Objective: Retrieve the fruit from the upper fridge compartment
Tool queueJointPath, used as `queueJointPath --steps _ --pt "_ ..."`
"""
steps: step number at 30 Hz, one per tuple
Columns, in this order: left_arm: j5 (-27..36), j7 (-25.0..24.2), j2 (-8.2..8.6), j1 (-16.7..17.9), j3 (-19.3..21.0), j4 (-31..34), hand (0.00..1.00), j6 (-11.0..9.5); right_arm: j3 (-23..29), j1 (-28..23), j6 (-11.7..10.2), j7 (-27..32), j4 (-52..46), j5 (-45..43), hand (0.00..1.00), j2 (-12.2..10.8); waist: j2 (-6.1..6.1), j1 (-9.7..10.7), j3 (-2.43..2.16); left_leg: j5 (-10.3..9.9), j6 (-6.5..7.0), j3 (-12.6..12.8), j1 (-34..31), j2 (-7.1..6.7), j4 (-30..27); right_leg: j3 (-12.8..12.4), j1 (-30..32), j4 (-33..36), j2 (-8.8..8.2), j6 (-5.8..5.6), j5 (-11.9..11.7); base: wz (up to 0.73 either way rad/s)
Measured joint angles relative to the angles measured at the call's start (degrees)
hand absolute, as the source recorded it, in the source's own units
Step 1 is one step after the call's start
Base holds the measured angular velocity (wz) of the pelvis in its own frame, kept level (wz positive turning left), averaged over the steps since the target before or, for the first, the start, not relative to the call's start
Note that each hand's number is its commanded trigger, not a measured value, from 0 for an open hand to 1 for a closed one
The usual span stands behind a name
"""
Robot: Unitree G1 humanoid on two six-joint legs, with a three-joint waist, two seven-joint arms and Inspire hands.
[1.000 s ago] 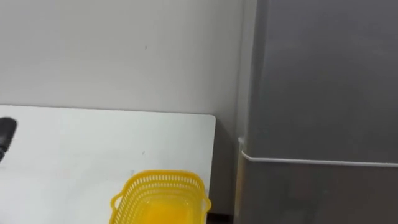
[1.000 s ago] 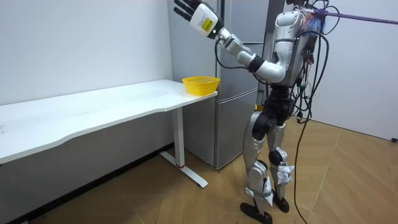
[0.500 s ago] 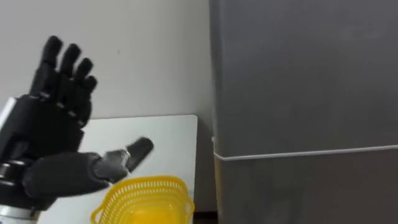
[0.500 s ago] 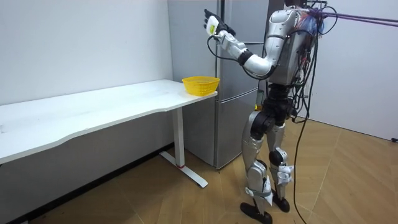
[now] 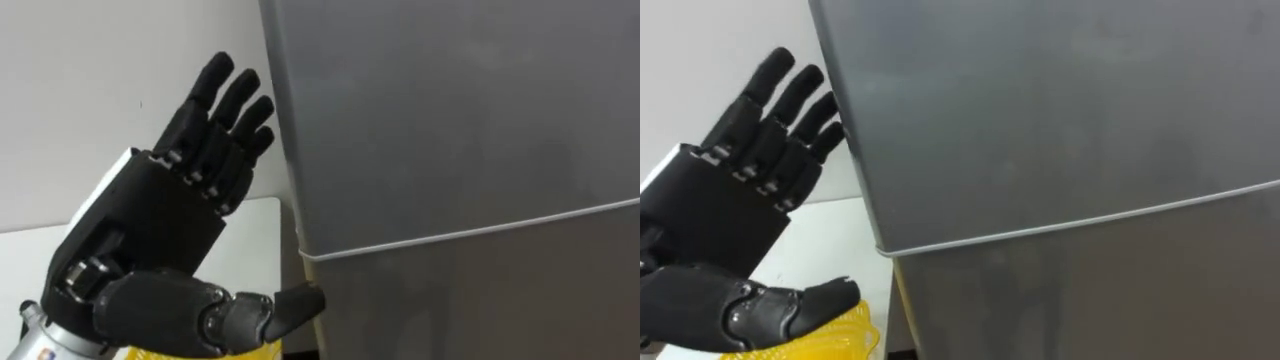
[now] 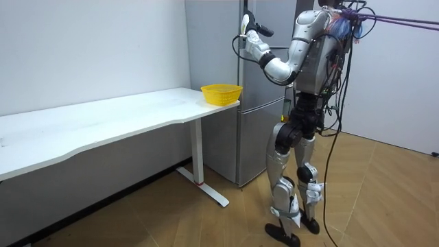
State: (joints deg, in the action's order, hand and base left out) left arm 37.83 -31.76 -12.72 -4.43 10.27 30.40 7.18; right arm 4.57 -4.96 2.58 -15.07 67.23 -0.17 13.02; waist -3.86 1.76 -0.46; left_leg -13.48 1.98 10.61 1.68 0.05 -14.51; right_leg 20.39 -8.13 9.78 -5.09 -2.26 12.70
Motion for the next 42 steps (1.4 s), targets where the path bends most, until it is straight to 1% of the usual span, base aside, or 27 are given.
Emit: queueJointPath --steps 2,4,6,19,20,21,22,23,24,26,31,34,38,42 --pt "0.00 -0.50 0.00 -0.04 -0.38 0.00 0.00 0.00 0.07 0.03 -0.01 -0.05 0.01 0.00 0.00 0.05 -0.11 0.14 0.06 0.00 0.00 0.26 -0.02 0.22 0.02 -0.32 0.06 -0.01 0.04 0.12 -0.11 -0.06" --pt "0.01 -0.65 0.00 -0.04 -0.32 -0.06 0.00 0.08 0.09 0.02 -0.01 -0.10 0.01 0.00 0.00 0.48 -0.51 0.25 0.20 0.00 -0.01 0.38 -0.09 0.28 0.05 -0.35 0.03 0.03 0.05 0.17 -0.14 0.00" --pt "0.22 -0.89 -0.01 -0.04 -0.26 -0.09 0.00 0.22 0.09 0.01 0.01 -0.10 -0.03 -0.01 0.00 0.59 -0.65 0.23 0.18 0.00 -0.01 0.36 -0.07 0.28 0.16 -0.31 0.10 0.02 0.04 0.16 -0.14 0.03" --pt "0.69 -1.55 0.02 -0.04 -0.36 -0.11 0.00 0.33 0.05 0.03 0.08 -0.05 0.01 -0.03 0.00 0.67 -0.65 0.15 0.18 0.01 0.01 0.86 -0.07 0.22 0.20 -0.31 -0.03 -0.02 0.08 0.08 -0.19 0.00" --pt "0.69 -1.55 0.01 -0.04 -0.36 -0.11 0.03 0.36 0.05 0.03 0.09 -0.06 0.00 -0.03 0.00 0.68 -0.67 0.15 0.18 0.01 0.01 0.88 -0.07 0.22 0.23 -0.32 -0.03 -0.01 0.08 0.08 -0.19 0.00" --pt "0.71 -1.55 0.01 -0.04 -0.35 -0.11 0.22 0.40 0.05 0.04 0.19 -0.10 -0.02 -0.03 0.00 0.70 -0.68 0.15 0.17 0.01 0.01 0.91 -0.06 0.23 0.35 -0.33 -0.04 0.00 0.08 0.08 -0.19 0.00" --pt "0.72 -1.55 0.01 -0.04 -0.35 -0.11 0.52 0.43 0.05 0.08 0.54 -0.13 -0.08 -0.02 0.00 0.72 -0.69 0.15 0.17 0.01 0.01 0.94 -0.05 0.24 0.80 -0.34 -0.04 0.00 0.07 0.08 -0.19 0.00" --pt "0.72 -1.55 0.01 -0.04 -0.34 -0.11 0.84 0.44 0.05 0.13 0.67 -0.14 -0.07 -0.02 0.00 0.73 -0.69 0.15 0.17 0.01 0.02 0.99 -0.04 0.23 0.90 -0.34 -0.05 0.01 0.08 0.08 -0.19 0.00" --pt "0.76 -1.55 0.02 -0.04 -0.36 -0.11 0.99 0.47 0.04 0.24 0.92 -0.16 -0.07 -0.03 0.00 0.76 -0.71 0.15 0.18 0.02 0.02 1.05 -0.08 0.24 0.92 -0.34 0.00 0.01 0.08 0.08 -0.19 0.00" --pt "0.80 -1.54 0.02 -0.04 -0.28 -0.11 1.00 0.63 0.01 0.39 1.28 -0.21 -0.08 -0.03 0.00 0.82 -0.72 0.14 0.19 0.02 0.02 1.11 -0.09 0.25 0.95 -0.34 0.12 0.00 0.06 0.07 -0.19 0.00" --pt "0.97 -0.06 0.27 -0.33 2.02 -0.33 1.00 0.60 0.01 0.37 1.26 -0.74 -0.08 -0.03 0.00 0.94 -0.61 0.07 0.23 0.10 0.07 1.32 -0.03 0.20 0.76 -0.34 0.23 -0.04 -0.07 0.06 -0.19 0.00" --pt "1.83 -0.67 0.28 -0.36 1.68 -0.33 1.00 0.28 -0.11 0.42 1.25 -0.73 -0.07 -0.03 0.00 0.94 -0.33 -0.24 0.31 0.12 0.09 1.84 0.05 0.19 0.79 -0.69 0.32 -0.10 -0.26 0.05 -0.19 0.00" --pt "2.16 0.07 0.36 -1.02 1.93 -0.59 1.00 0.17 -0.42 0.44 1.25 -0.73 -0.11 -0.02 0.00 0.93 -0.11 -0.24 0.41 0.14 0.12 2.00 0.00 0.19 0.82 -1.07 0.52 -0.10 -0.32 0.00 -0.21 -0.04" --pt "3.18 -0.64 0.32 -1.06 -0.02 -0.55 1.00 0.25 -0.55 0.46 1.24 -0.59 -0.28 -0.03 0.00 0.94 -0.04 -0.13 0.40 0.14 0.12 2.64 -0.06 0.24 0.83 -1.47 0.81 -0.04 -0.34 -0.03 -0.23 -0.06"
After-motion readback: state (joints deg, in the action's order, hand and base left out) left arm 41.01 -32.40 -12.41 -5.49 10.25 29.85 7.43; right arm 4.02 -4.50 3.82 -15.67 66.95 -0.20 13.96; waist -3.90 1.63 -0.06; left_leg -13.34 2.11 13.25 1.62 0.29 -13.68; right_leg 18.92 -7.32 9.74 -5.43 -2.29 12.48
